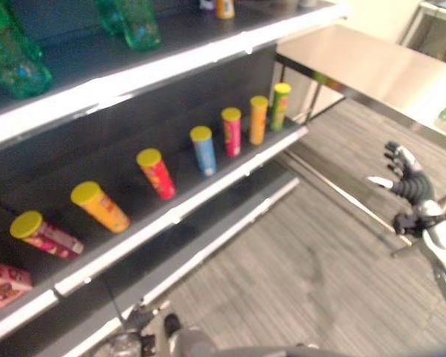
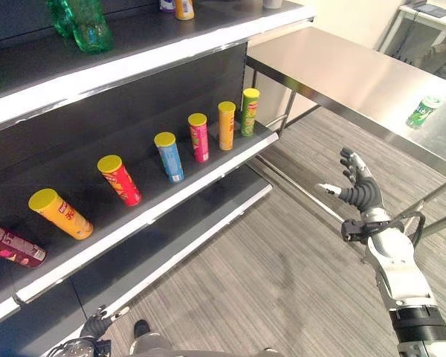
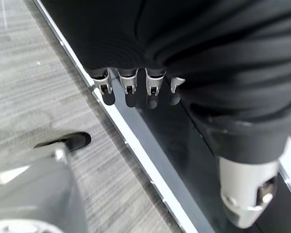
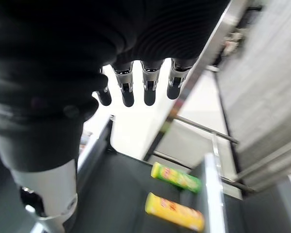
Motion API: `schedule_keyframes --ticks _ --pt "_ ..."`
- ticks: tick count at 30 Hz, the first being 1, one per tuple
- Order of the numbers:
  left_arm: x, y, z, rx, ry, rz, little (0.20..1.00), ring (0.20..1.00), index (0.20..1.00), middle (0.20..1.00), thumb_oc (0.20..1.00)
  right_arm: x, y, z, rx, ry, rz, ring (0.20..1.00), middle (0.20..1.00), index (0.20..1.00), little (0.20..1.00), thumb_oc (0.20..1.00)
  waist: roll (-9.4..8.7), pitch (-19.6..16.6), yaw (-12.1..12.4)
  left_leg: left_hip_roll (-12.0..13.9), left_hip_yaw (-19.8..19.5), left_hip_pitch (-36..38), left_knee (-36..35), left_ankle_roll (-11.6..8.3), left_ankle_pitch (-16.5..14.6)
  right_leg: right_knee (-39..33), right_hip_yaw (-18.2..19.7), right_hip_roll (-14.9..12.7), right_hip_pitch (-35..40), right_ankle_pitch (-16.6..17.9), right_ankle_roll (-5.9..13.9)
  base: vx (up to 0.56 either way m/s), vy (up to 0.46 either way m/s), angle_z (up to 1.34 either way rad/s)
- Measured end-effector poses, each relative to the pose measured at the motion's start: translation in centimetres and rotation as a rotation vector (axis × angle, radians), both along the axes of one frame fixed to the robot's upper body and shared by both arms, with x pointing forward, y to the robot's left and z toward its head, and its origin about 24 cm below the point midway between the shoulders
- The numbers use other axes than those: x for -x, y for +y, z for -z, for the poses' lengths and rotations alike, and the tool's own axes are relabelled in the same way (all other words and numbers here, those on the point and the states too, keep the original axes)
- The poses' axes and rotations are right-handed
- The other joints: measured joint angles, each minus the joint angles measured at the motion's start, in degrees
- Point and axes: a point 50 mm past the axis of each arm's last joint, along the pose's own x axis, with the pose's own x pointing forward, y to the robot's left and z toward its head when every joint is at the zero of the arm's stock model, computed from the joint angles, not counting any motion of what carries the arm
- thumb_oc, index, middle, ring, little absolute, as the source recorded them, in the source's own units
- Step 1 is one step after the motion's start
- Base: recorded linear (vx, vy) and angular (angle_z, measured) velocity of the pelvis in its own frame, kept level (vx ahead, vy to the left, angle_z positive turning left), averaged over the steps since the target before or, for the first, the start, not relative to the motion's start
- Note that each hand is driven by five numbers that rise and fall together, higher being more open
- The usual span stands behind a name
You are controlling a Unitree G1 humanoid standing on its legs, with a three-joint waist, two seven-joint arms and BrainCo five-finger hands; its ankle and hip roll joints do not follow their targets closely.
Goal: Put the goods on the table back onto the shelves and tidy them up.
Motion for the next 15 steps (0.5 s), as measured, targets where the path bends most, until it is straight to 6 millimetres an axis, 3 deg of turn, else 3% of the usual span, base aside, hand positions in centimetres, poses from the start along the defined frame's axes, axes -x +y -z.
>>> schedule_keyframes --ticks 1,2,3,5,6,7,10,13,14,15 --pt "0.9 -0.5 0.4 0.014 0.025 -0.006 1.0 1.0 1.0 1.0 1.0 -0.2 0.0 0.0 0.021 0.002 0.0 1.0 1.0 1.0 1.0 1.0 -1.04 0.45 0.96 -8.14 -3.03 -0.11 0.35 -1.44 -9.24 -5.24 1.28 -1.43 2.17 3.35 0.07 0.1 -0.254 -0.37" --pt "1.2 -0.7 0.5 0.021 0.031 -0.008 1.0 1.0 1.0 1.0 1.0 -0.2 -0.3 0.0 0.026 0.003 0.018 1.0 1.0 1.0 1.0 1.0 -1.07 0.49 1.59 -10.9 -4.26 0.06 -0.71 -1.07 -11.52 -6.63 1.63 -1.63 2.61 4.01 0.48 0.1 -0.171 -0.5" --pt "1.7 -0.9 0.7 0.029 0.042 -0.014 1.0 1.0 1.0 1.0 1.0 -0.4 -0.8 0.1 0.026 0.008 0.048 1.0 1.0 1.0 1.0 1.0 -0.12 0.53 2.9 -14.66 -2.07 -0.01 -3.3 2.35 -13.53 -8.25 1.87 -0.72 2.85 5.42 0.99 0.11 -0.099 -0.46" --pt "2.7 -0.8 0.8 0.026 0.067 -0.025 1.0 1.0 1.0 1.0 1.0 -0.4 -0.8 0.6 0.04 0.021 0.056 1.0 1.0 1.0 1.0 1.0 2.19 0.74 3.31 -15.8 -1.1 0.92 -7.48 5.71 -12.65 -8.82 2.35 2.42 3.42 5.01 1.56 0.19 -0.139 -0.3" --pt "3.1 -0.6 0.8 0.02 0.075 -0.027 1.0 1.0 1.0 1.0 1.0 -0.4 -0.7 0.8 0.041 0.024 0.059 1.0 1.0 1.0 1.0 1.0 2.27 0.76 3.11 -15.49 -1.55 1.73 -8.74 6.26 -13.25 -8.75 2.28 2.78 3.53 4.33 2.17 0.22 -0.142 -0.19" --pt "2.8 -0.2 0.6 0.012 0.067 -0.03 1.0 1.0 1.0 1.0 1.0 -0.8 -0.1 1.0 0.029 0.02 0.056 1.0 1.0 1.0 1.0 1.0 1.7 1.25 3.7 -16.19 -2.92 2.3 -9.5 6.08 -14.59 -9.22 3.03 3.15 3.14 3.85 2.72 0.17 -0.104 -0.15" --pt "1.4 -0.3 0.4 0.012 0.033 -0.021 1.0 1.0 1.0 1.0 1.0 -1.6 0.5 0.2 0.033 -0.017 0.054 1.0 1.0 1.0 1.0 1.0 0.68 2.31 5.53 -17.21 -2.09 2.71 -9.79 6.04 -14.88 -10.1 3.88 2.13 3.16 4.96 3.33 0.14 -0.073 -0.15" --pt "0.7 0.3 0.1 0.001 0.005 -0.049 1.0 1.0 1.0 1.0 1.0 -2.5 1.0 -1.4 0.051 -0.082 0.053 1.0 1.0 1.0 1.0 1.0 1.19 2.91 7.48 -17.2 -2.2 3.68 -9.62 5.95 -14.95 -10.13 5.02 2.13 3.67 5.07 3.04 0.23 -0.066 -0.14" --pt "0.4 0.6 0.0 -0.006 -0.006 -0.054 1.0 1.0 1.0 1.0 1.0 -2.8 1.3 -2.0 0.042 -0.111 0.057 1.0 1.0 1.0 1.0 1.0 1.37 4.07 8.08 -16.85 -2.4 3.17 -6.04 5.36 -16.07 -10.18 5.36 2.25 4.76 4.55 2.12 0.13 -0.026 -0.14" --pt "-0.1 1.3 -0.4 -0.026 -0.029 -0.054 1.0 1.0 1.0 1.0 1.0 -3.2 1.7 -2.5 0.024 -0.135 0.058 1.0 1.0 1.0 1.0 1.0 0.11 5.63 9.22 -16.29 -3.76 -1.92 3.54 3.22 -18.74 -10.21 6.82 1.84 5.72 3.62 0.94 0.2 -0.036 -0.22"
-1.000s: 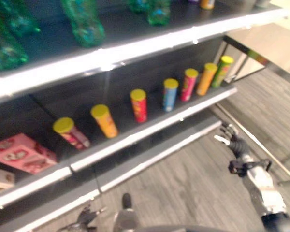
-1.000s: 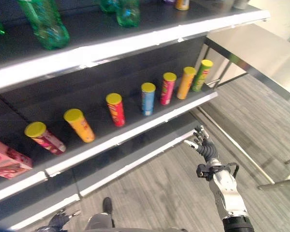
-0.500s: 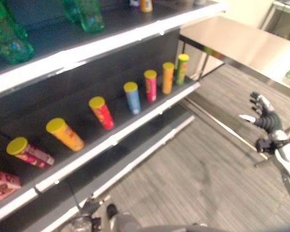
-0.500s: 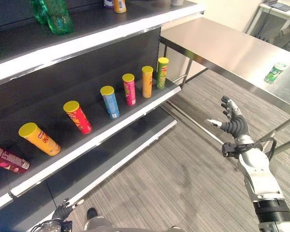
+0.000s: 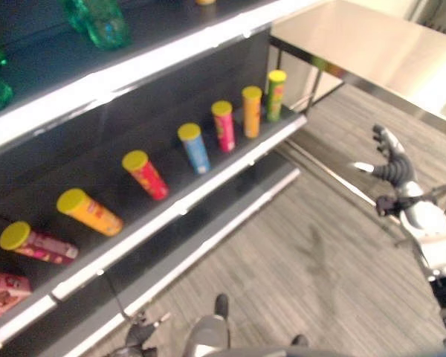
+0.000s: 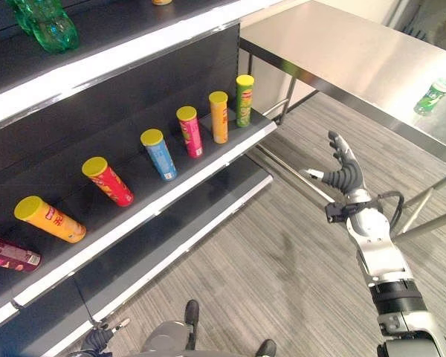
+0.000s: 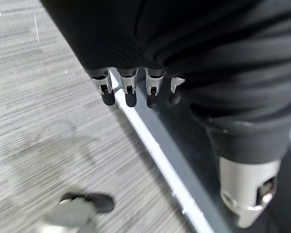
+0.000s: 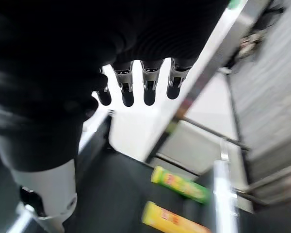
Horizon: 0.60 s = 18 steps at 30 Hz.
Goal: Put the goods on the table back onto the shelves and tidy them up.
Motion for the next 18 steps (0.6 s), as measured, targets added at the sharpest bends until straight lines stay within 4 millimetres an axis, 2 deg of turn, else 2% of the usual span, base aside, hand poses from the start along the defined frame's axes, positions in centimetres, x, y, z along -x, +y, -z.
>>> schedule_keyframes --ticks 1,3,4,5,6,7,8,9,10,11,12,13,14,15,16,17,18 --pt "0.0 0.1 -0.1 -0.003 -0.002 -0.005 1.0 1.0 1.0 1.0 1.0 -0.3 0.2 -0.6 -0.009 -0.025 0.004 1.0 1.0 1.0 1.0 1.0 -0.61 -0.01 0.8 -0.73 -1.93 -2.67 -0.44 -2.63 -1.49 0.02 0.86 -0.41 -1.16 -0.15 0.31 0.18 -0.021 -0.43" --pt "1.2 -0.5 0.5 0.023 0.029 -0.033 1.0 1.0 1.0 1.0 1.0 -0.7 0.3 -2.5 -0.014 -0.105 0.013 1.0 1.0 1.0 1.0 1.0 1.46 -0.05 1.61 -0.97 -1.6 -2.7 -7.96 -2.9 -1.09 -0.01 2.6 1.08 -2.19 -0.19 0.15 0.42 -0.016 -0.77" --pt "1.9 -0.3 0.7 0.026 0.05 -0.067 1.0 1.0 1.0 1.0 1.0 -0.8 0.5 -2.6 -0.026 -0.121 0.019 1.0 1.0 1.0 1.0 1.0 1.45 -0.23 3.3 -1.42 -2.72 -1.89 -7.69 -0.87 -1.0 0.0 5.68 0.91 -2.83 -0.26 0.26 0.33 -0.005 -1.1" --pt "2.2 -0.1 0.7 0.022 0.058 -0.084 1.0 1.0 1.0 1.0 1.0 -0.7 0.7 -2.8 -0.025 -0.132 0.014 1.0 1.0 1.0 1.0 1.0 0.53 -0.11 4.03 -2.06 -2.27 -1.02 -8.14 -0.87 -1.42 0.07 6.65 0.49 -3.04 -0.8 0.74 0.32 -0.014 -1.04" --pt "2.7 0.1 0.7 0.015 0.069 -0.088 1.0 1.0 1.0 1.0 1.0 -0.6 0.7 -3.2 -0.026 -0.151 0.013 1.0 1.0 1.0 1.0 1.0 0.28 -0.15 4.29 -1.84 -1.12 -0.09 -9.35 0.56 -0.79 0.6 6.17 0.61 -2.28 -0.98 2.0 0.21 -0.005 -0.66" --pt "1.9 0.6 0.3 -0.001 0.048 -0.073 1.0 1.0 1.0 1.0 1.0 -0.2 0.3 -3.3 -0.042 -0.173 0.037 1.0 1.0 1.0 1.0 1.0 -0.66 0.15 3.38 -1.78 -0.51 1.88 -9.8 2.77 0.7 5.81 4.48 0.73 -2.26 -2.58 4.21 0.35 0.027 -0.52" --pt "1.8 1.8 -0.2 -0.035 0.049 -0.067 1.0 1.0 1.0 1.0 1.0 0.2 0.4 -2.0 -0.07 -0.158 0.053 1.0 1.0 1.0 1.0 1.0 -2.23 0.02 4.02 -1.43 1.48 4.51 -9.87 5.36 0.78 14.62 3.47 0.06 -3.52 -7.41 3.58 0.16 0.046 -0.79" --pt "1.4 2.7 -0.3 -0.05 0.06 -0.079 1.0 1.0 1.0 1.0 1.0 0.4 0.8 -1.5 -0.051 -0.154 0.05 1.0 1.0 1.0 1.0 1.0 -4.23 -0.27 2.64 -1.98 2.17 5.85 -8.72 6.56 -0.88 30.31 6.76 -1.89 -11.06 -8.08 7.28 0.24 0.032 -0.7" --pt "0.9 3.7 -0.7 -0.076 0.076 -0.088 1.0 1.0 1.0 1.0 1.0 0.7 1.2 -1.4 -0.029 -0.161 0.046 1.0 1.0 1.0 1.0 1.0 -4.8 0.82 -1.17 -1.24 1.52 7.43 -7.77 8.58 -2.02 53.84 7.81 -6.33 -23.11 2.17 11.89 0.34 -0.207 -0.68" --pt "1.1 5.4 -1.6 -0.135 0.069 -0.077 1.0 1.0 1.0 1.0 1.0 1.4 -0.2 -0.4 -0.036 -0.135 0.107 1.0 1.0 1.0 1.0 1.0 -5.68 0.15 -2.13 -0.04 4.91 13.18 -11.29 8.73 -2.27 56.95 2.15 -13.27 -26.49 6.73 11.56 0.37 -0.295 0.07" --pt "0.2 5.2 -1.9 -0.138 0.047 -0.038 1.0 1.0 1.0 1.0 1.0 2.1 -3.1 -0.4 0.048 -0.112 0.202 1.0 1.0 1.0 1.0 1.0 -6.67 -2.39 -2.39 -1.08 5.31 13.76 -13.06 7.35 -1.63 42.2 -13.14 -20.81 -18.33 4.4 4.97 0.35 -0.357 0.11" --pt "-0.7 4.5 -2.0 -0.134 0.027 0.01 1.0 1.0 1.0 1.0 1.0 2.3 -5.9 -1.6 0.116 -0.1 0.293 1.0 1.0 1.0 1.0 1.0 -6.82 -4.0 -1.52 -1.63 5.05 13.48 -13.62 7.06 -1.45 25.23 -18.95 -21.79 -12.68 4.73 3.26 0.24 -0.327 0.32" --pt "-0.8 4.2 -2.0 -0.133 0.023 0.032 1.0 1.0 1.0 1.0 1.0 2.6 -6.8 -2.5 0.118 -0.126 0.332 1.0 1.0 1.0 1.0 1.0 -6.41 -4.68 -1.44 -0.85 4.78 12.87 -13.64 6.59 -1.1 16.71 -18.55 -20.48 -10.36 5.39 4.18 0.19 -0.251 -0.11" --pt "-0.9 4.0 -1.9 -0.127 0.019 0.033 1.0 1.0 1.0 1.0 1.0 2.6 -7.7 -2.8 0.139 -0.127 0.367 1.0 1.0 1.0 1.0 1.0 -5.24 -5.11 -1.86 0.78 5.34 12.81 -13.67 5.9 -1.3 10.77 -16.87 -18.88 -9.21 6.33 6.39 0.21 -0.258 -0.3" --pt "-0.7 3.7 -1.7 -0.117 0.03 0.029 1.0 1.0 1.0 1.0 1.0 2.6 -8.1 -3.0 0.165 -0.119 0.38 1.0 1.0 1.0 1.0 1.0 -4.16 -5.07 -2.18 1.96 5.92 13.13 -13.52 5.5 -1.41 8.41 -16.32 -18.32 -8.84 7.26 8.02 0.15 -0.166 -0.67" --pt "-0.1 3.3 -1.3 -0.101 0.051 0.027 1.0 1.0 1.0 1.0 1.0 3.1 -9.5 -2.5 0.182 -0.075 0.45 1.0 1.0 1.0 1.0 1.0 -2.59 -5.49 -2.46 4.12 6.21 13.95 -13.21 4.75 -1.06 3.5 -11.96 -15.61 -9.0 10.25 7.43 0.21 -0.259 -0.76" --pt "0.1 3.4 -1.3 -0.1 0.056 0.03 1.0 1.0 1.0 1.0 1.0 3.1 -9.9 -1.9 0.175 -0.036 0.476 1.0 1.0 1.0 1.0 1.0 -2.09 -5.53 -2.8 5.06 6.38 14.92 -13.08 4.74 -1.06 1.33 -9.72 -13.79 -8.62 12.72 5.82 0.14 -0.178 -0.73"
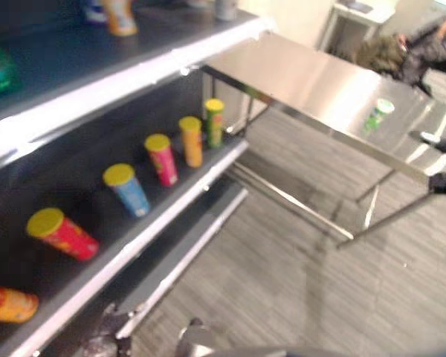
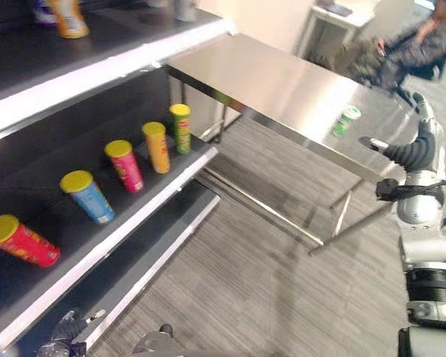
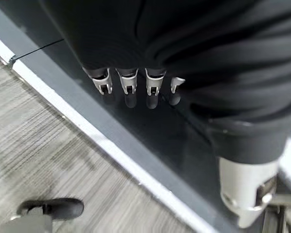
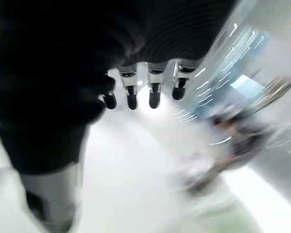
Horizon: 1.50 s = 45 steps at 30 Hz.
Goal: Put the goods on the table back onto the shelves and tidy them up.
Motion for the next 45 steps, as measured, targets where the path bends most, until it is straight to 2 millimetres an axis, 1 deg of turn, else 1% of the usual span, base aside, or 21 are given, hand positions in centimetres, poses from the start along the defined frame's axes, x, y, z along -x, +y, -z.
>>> schedule_keyframes --ticks 2,3,4,7,11,12,13,14,15,16,18,20,25,27,30,35,40,41,42,43,45 --pt "-0.2 0.7 -0.5 -0.021 -0.01 0.017 1.0 1.0 1.0 1.0 1.0 0.3 -0.7 1.9 -0.009 0.095 0.044 1.0 1.0 1.0 1.0 1.0 -1.82 -0.39 -1.92 0.27 -0.45 2.64 -0.27 -1.78 0.28 0.04 2.61 5.16 3.55 8.81 -3.48 0.03 -0.047 -0.33" --pt "-0.2 0.5 -0.5 -0.016 -0.021 0.017 1.0 1.0 1.0 1.0 1.0 0.4 -0.8 2.0 -0.01 0.105 0.055 1.0 1.0 1.0 1.0 1.0 -2.89 -1.04 -0.87 0.33 -0.01 2.75 0.46 -3.85 -1.33 -0.85 -0.01 5.09 3.84 2.94 -4.93 0.0 0.0 -0.49" --pt "-0.4 -1.5 0.4 0.041 -0.024 0.023 1.0 1.0 1.0 1.0 1.0 0.4 -1.0 1.5 0.002 0.096 0.064 1.0 1.0 1.0 1.0 1.0 0.22 -2.38 -0.51 2.21 -1.21 1.64 1.37 -6.26 -2.96 -0.87 0.39 7.0 3.24 0.43 -2.64 0.0 0.0 -0.42" --pt "-0.8 -4.1 1.2 0.111 -0.036 0.052 1.0 1.0 1.0 1.0 1.0 0.5 -1.2 1.8 0.005 0.117 0.078 1.0 1.0 1.0 1.0 1.0 2.59 -2.03 -1.18 1.66 -2.27 -1.87 -0.65 -6.98 -1.15 -0.88 -0.03 8.76 2.7 -0.18 -2.39 0.0 0.0 -0.15" --pt "-0.6 -3.2 1.0 0.086 -0.022 0.047 1.0 1.0 1.0 1.0 1.0 0.4 -0.8 2.6 0.012 0.156 0.056 1.0 1.0 1.0 1.0 1.0 -0.04 -1.86 -2.15 3.04 -3.95 -1.32 -2.68 -7.82 0.64 -0.5 -1.42 10.11 3.86 -2.01 -1.29 0.3 -0.595 0.2" --pt "-0.4 -3.3 1.0 0.084 -0.014 0.055 1.0 1.0 1.0 1.0 1.0 0.7 -0.9 3.2 0.024 0.181 0.052 1.0 1.0 1.0 1.0 1.0 0.4 -2.11 -2.07 4.11 -4.59 -3.64 -0.88 -7.98 0.46 2.42 -0.78 11.07 2.59 -5.36 -2.37 0.37 -0.683 0.21" --pt "-0.2 -3.2 0.8 0.074 -0.016 0.103 1.0 1.0 1.0 1.0 1.0 0.1 -0.4 3.8 0.035 0.225 0.017 1.0 1.0 1.0 1.0 1.0 2.32 -1.77 -0.63 10.16 -3.31 -6.5 5.95 -9.16 -1.17 23.77 0.99 15.14 -4.58 -19.9 -8.52 0.18 -0.205 -0.19" --pt "0.1 -3.2 0.5 0.078 -0.029 0.132 1.0 1.0 1.0 1.0 1.0 -0.2 0.0 3.6 0.032 0.221 -0.003 1.0 1.0 1.0 1.0 1.0 1.4 -1.16 0.41 10.47 -6.58 -8.37 12.08 -9.51 -2.79 33.4 -0.49 15.34 -6.88 -24.12 -9.01 0.12 -0.104 -0.31" --pt "0.7 -2.4 0.4 0.062 0.004 0.146 1.0 1.0 1.0 1.0 1.0 -0.2 0.0 3.3 0.031 0.216 -0.009 1.0 1.0 1.0 1.0 1.0 -2.8 -1.09 0.58 6.66 -8.89 -11.36 15.62 -9.3 -2.54 29.66 -1.28 13.88 -4.38 -27.51 -9.61 0.17 0.001 0.28" --pt "1.4 -3.2 1.4 0.097 0.058 0.11 1.0 1.0 1.0 1.0 1.0 -0.1 -0.9 2.0 0.037 0.177 0.025 1.0 1.0 1.0 1.0 1.0 -0.95 -1.02 0.08 5.77 -10.99 -12.55 17.36 -8.49 -3.54 25.69 -2.09 14.34 -1.0 -28.0 -10.39 0.19 0.032 0.71" --pt "1.0 -3.8 1.6 0.117 0.056 0.124 1.0 1.0 1.0 1.0 1.0 0.0 -1.9 -0.5 0.028 0.075 0.083 1.0 1.0 1.0 1.0 1.0 -1.04 -0.79 1.46 -1.34 -9.34 -14.94 14.83 -6.88 -5.18 17.54 -0.88 13.71 1.34 -25.31 -9.57 0.16 0.029 0.42" --pt "0.4 -3.7 1.4 0.111 0.03 0.121 1.0 1.0 1.0 1.0 1.0 -0.5 -1.8 -3.0 0.065 0.013 0.078 1.0 1.0 1.0 1.0 1.0 1.71 -0.21 3.09 -6.13 -7.73 -18.19 6.25 -4.79 -1.69 8.93 -1.08 14.6 3.9 -19.88 -9.06 0.21 0.07 0.13" --pt "0.8 -2.3 1.1 0.089 0.032 0.051 1.0 1.0 1.0 1.0 1.0 -2.4 0.6 -1.1 0.019 0.041 0.01 1.0 1.0 1.0 1.0 1.0 2.66 0.12 6.15 -4.99 -5.26 -16.61 -2.65 -4.71 5.39 -0.28 1.84 17.63 10.58 -17.3 -6.22 0.24 0.106 -0.43" --pt "0.5 -1.5 0.7 0.067 0.027 0.046 1.0 1.0 1.0 1.0 1.0 -2.9 1.5 0.1 -0.026 0.051 -0.015 1.0 1.0 1.0 1.0 1.0 -1.99 0.22 6.84 -7.52 -3.24 -14.37 -2.26 -3.87 6.32 -1.05 3.17 14.69 12.34 -17.11 -4.53 0.19 0.094 -0.6" --pt "-2.1 -1.2 -0.3 0.05 -0.048 0.078 1.0 1.0 1.0 1.0 1.0 -2.8 1.6 0.2 -0.033 0.041 -0.014 1.0 1.0 1.0 1.0 1.0 -4.95 0.4 5.28 -9.35 -1.43 -11.04 -2.1 3.58 5.64 3.63 1.72 12.26 13.21 -14.68 -2.03 0.2 0.13 -0.29" --pt "-4.3 -0.9 -1.4 0.021 -0.119 0.101 1.0 1.0 1.0 1.0 1.0 -2.4 1.4 -0.4 -0.033 0.008 0.002 1.0 1.0 1.0 1.0 1.0 -3.09 0.5 2.69 -9.19 -2.28 -5.02 -5.13 6.21 5.1 20.08 1.63 8.31 9.42 -14.27 2.2 0.06 0.073 0.02" --pt "-4.5 -0.5 -1.7 0.0 -0.122 0.101 1.0 1.0 1.0 1.0 1.0 -2.6 1.4 -0.8 -0.029 -0.005 0.002 1.0 1.0 1.0 1.0 1.0 -2.98 0.48 2.61 -10.46 -3.21 -3.66 -4.59 6.91 4.57 13.22 0.08 9.31 8.91 -13.3 1.58 0.07 -0.037 0.11" --pt "-4.2 -0.4 -1.6 0.0 -0.114 0.097 1.0 1.0 1.0 1.0 1.0 -2.6 1.4 -0.8 -0.027 -0.003 0.003 1.0 1.0 1.0 1.0 1.0 -2.51 0.4 3.63 -10.23 -3.55 -3.42 -4.74 6.64 3.85 13.52 0.72 9.44 9.56 -13.19 2.03 0.44 -0.258 -0.26" --pt "-4.0 -1.0 -1.1 0.019 -0.101 0.089 1.0 1.0 1.0 1.0 1.0 -2.5 1.3 -1.4 -0.012 -0.019 0.007 1.0 1.0 1.0 1.0 1.0 0.41 1.04 4.75 -8.71 -4.74 -1.93 -5.78 6.61 2.56 21.85 3.1 8.25 5.5 -14.64 3.61 0.43 -0.322 -0.07" --pt "-3.5 -1.4 -0.6 0.035 -0.082 0.074 1.0 1.0 1.0 1.0 1.0 -2.2 1.2 -1.6 -0.004 -0.026 0.007 1.0 1.0 1.0 1.0 1.0 3.09 1.27 3.23 -7.84 -6.91 -1.75 -5.05 5.57 1.63 21.23 4.92 6.83 3.8 -18.17 4.37 0.37 -0.3 0.32" --pt "-2.7 -1.7 -0.1 0.048 -0.06 0.057 1.0 1.0 1.0 1.0 1.0 -1.1 -0.1 -2.5 0.007 -0.062 0.061 1.0 1.0 1.0 1.0 1.0 4.22 1.19 1.19 -9.2 -9.55 -3.61 -2.98 5.12 0.8 4.88 8.24 -0.29 3.7 -13.63 5.68 0.18 -0.162 0.74"
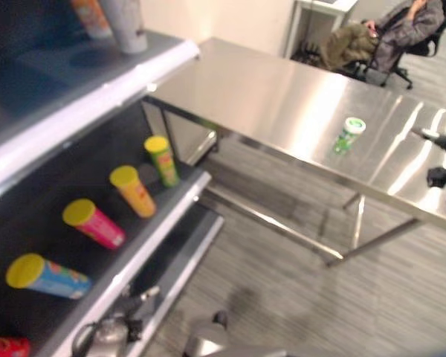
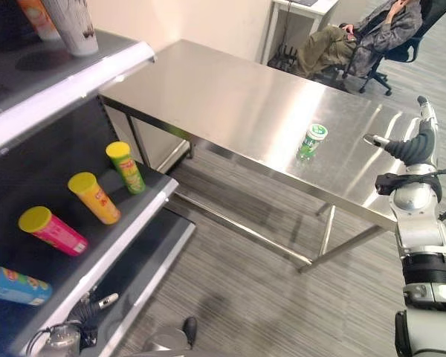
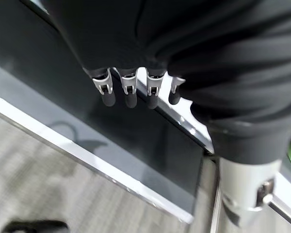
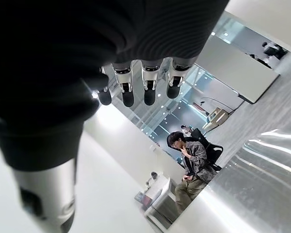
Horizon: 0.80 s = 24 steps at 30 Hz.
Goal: Put the goods on the table back onto the shelves and tidy them up.
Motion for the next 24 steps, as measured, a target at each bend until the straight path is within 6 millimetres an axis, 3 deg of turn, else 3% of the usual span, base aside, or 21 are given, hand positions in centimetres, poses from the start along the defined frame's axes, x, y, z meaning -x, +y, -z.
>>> schedule_keyframes --ticks 1,2,4,5,6,7,9,10,12,14,17,19,20,21,22,23,24 --pt "0.4 0.4 -0.1 -0.012 0.011 -0.004 1.0 1.0 1.0 1.0 1.0 0.1 -0.3 0.3 -0.004 0.011 0.021 1.0 1.0 1.0 1.0 1.0 -0.21 0.15 -0.43 0.08 -0.77 0.07 0.0 -0.01 0.0 -1.58 -0.18 -2.58 -1.32 2.75 0.02 0.11 -0.068 0.51" --pt "0.6 0.8 -0.2 -0.023 0.013 -0.002 1.0 1.0 1.0 1.0 1.0 0.2 -0.4 0.6 -0.004 0.028 0.024 1.0 1.0 1.0 1.0 1.0 -0.5 0.09 -0.65 0.29 -1.47 0.14 0.1 -0.04 -0.02 -2.23 -0.21 -3.25 -1.73 4.36 -0.24 0.21 -0.168 0.47" --pt "1.0 1.3 -0.4 -0.039 0.021 0.004 1.0 1.0 1.0 1.0 1.0 0.4 -0.5 1.0 0.001 0.044 0.03 1.0 1.0 1.0 1.0 1.0 -2.26 -0.36 -0.55 0.79 -2.65 0.44 0.11 -0.7 -0.37 -1.86 -0.78 -2.37 -1.81 6.34 -0.53 0.27 -0.23 0.63" --pt "1.2 2.4 -0.9 -0.071 0.026 0.004 1.0 1.0 1.0 1.0 1.0 0.8 -0.7 1.8 0.016 0.082 0.041 1.0 1.0 1.0 1.0 1.0 -6.46 -1.1 -0.54 0.28 -3.17 0.24 0.4 -3.22 -0.5 -1.35 -3.29 -0.36 -0.44 5.84 -0.77 0.25 -0.214 0.75" --pt "1.5 3.1 -1.1 -0.091 0.037 0.009 1.0 1.0 1.0 1.0 1.0 0.8 -0.7 2.0 0.017 0.093 0.036 1.0 1.0 1.0 1.0 1.0 -9.72 -1.25 0.29 -0.49 -3.3 0.44 0.11 -5.59 -0.04 -3.36 -2.71 1.1 0.61 7.26 -3.37 0.32 -0.286 0.91" --pt "2.0 2.3 -0.4 -0.064 0.061 -0.009 1.0 1.0 1.0 1.0 1.0 1.0 -1.0 2.2 0.013 0.103 0.049 1.0 1.0 1.0 1.0 1.0 -8.69 -2.1 -0.25 1.48 -4.54 0.85 0.33 -6.78 0.05 -4.75 -4.32 3.08 3.11 7.74 -2.81 0.21 -0.203 0.5" --pt "3.1 0.9 0.4 -0.021 0.085 0.004 1.0 1.0 1.0 1.0 1.0 1.0 -1.2 2.0 0.024 0.107 0.047 1.0 1.0 1.0 1.0 1.0 -7.65 -2.7 -0.02 4.55 -4.8 1.02 0.37 -8.98 0.46 -5.23 -5.98 6.45 3.55 6.91 -4.14 0.17 -0.169 0.27" --pt "4.0 -0.2 1.0 0.013 0.109 0.01 1.0 1.0 1.0 1.0 1.0 1.2 -1.4 1.5 0.043 0.105 0.051 1.0 1.0 1.0 1.0 1.0 -6.8 -3.15 0.17 7.54 -5.32 0.11 0.29 -10.29 1.0 -5.72 -7.54 9.71 4.05 7.39 -5.3 0.2 -0.185 0.22" --pt "4.1 -1.0 1.3 0.036 0.119 0.03 1.0 1.0 1.0 1.0 1.0 1.4 -2.0 0.5 0.083 0.118 0.057 1.0 1.0 1.0 1.0 1.0 -5.87 -3.38 0.32 9.38 -5.87 -0.15 -0.84 -11.54 1.79 -5.73 -9.07 12.02 4.18 6.68 -6.13 0.23 -0.194 0.27" --pt "4.1 -1.0 1.3 0.04 0.115 0.026 1.0 1.0 1.0 1.0 1.0 1.3 -2.1 -0.3 0.099 0.112 0.053 1.0 1.0 1.0 1.0 1.0 -6.04 -3.33 -0.54 10.43 -6.58 0.43 -1.84 -12.31 1.92 -5.78 -9.59 13.07 5.13 5.93 -6.01 0.25 -0.227 0.25" --pt "3.9 -0.7 1.1 0.032 0.108 0.029 1.0 1.0 1.0 1.0 1.0 0.6 -1.5 -0.6 0.108 0.118 0.019 1.0 1.0 1.0 1.0 1.0 -6.8 -3.41 -0.91 10.7 -6.48 0.23 -1.39 -12.89 1.82 -5.83 -10.19 13.52 5.4 5.4 -6.24 0.14 -0.174 0.04" --pt "3.0 0.5 0.2 0.0 0.073 0.04 1.0 1.0 1.0 1.0 1.0 -0.5 -0.3 -0.7 0.106 0.118 -0.038 1.0 1.0 1.0 1.0 1.0 -7.22 -2.56 -0.27 12.2 -6.32 -0.29 1.95 -14.03 0.99 -5.76 -9.36 15.11 5.81 4.58 -7.02 0.08 -0.177 -0.12" --pt "2.7 1.1 -0.2 -0.016 0.059 0.04 1.0 1.0 1.0 1.0 1.0 -0.8 0.0 -0.8 0.096 0.113 -0.056 1.0 1.0 1.0 1.0 1.0 -7.01 -1.44 -0.01 12.52 -6.89 -2.62 7.06 -15.17 -0.19 -5.76 -8.97 15.76 5.87 3.02 -7.71 -0.04 -0.071 -0.08" --pt "1.9 1.7 -0.8 -0.034 0.023 0.038 1.0 1.0 1.0 1.0 1.0 -1.0 0.1 -1.0 0.086 0.105 -0.063 1.0 1.0 1.0 1.0 1.0 -8.41 -0.53 0.52 12.66 -8.14 -6.9 15.7 -15.56 -0.55 -5.82 -8.38 16.1 6.07 2.06 -8.92 0.07 -0.042 -0.1" --pt "1.9 1.9 -0.9 -0.041 0.018 0.037 1.0 1.0 1.0 1.0 1.0 -1.2 0.1 -1.3 0.083 0.098 -0.065 1.0 1.0 1.0 1.0 1.0 -8.41 -0.05 1.09 12.75 -8.47 -9.24 20.44 -15.76 -0.1 -6.07 -7.56 16.47 5.86 2.26 -9.69 0.08 0.028 0.06" --pt "0.9 1.1 -0.6 -0.018 0.005 0.034 1.0 1.0 1.0 1.0 1.0 -1.0 -0.3 -3.4 0.109 0.046 -0.044 1.0 1.0 1.0 1.0 1.0 -7.57 1.7 1.21 11.29 -11.63 -20.19 33.86 -15.23 -3.33 -6.08 -7.9 16.95 6.11 1.4 -11.06 0.22 0.171 -0.14" --pt "1.7 0.0 0.1 0.014 0.043 0.045 1.0 1.0 1.0 1.0 1.0 -0.9 -0.2 -4.1 0.131 0.034 -0.049 1.0 1.0 1.0 1.0 1.0 -7.18 1.72 2.42 8.16 -8.93 -20.38 23.02 -13.76 -3.05 -5.91 -7.97 15.73 4.29 1.41 -11.14 0.09 0.195 -0.2"
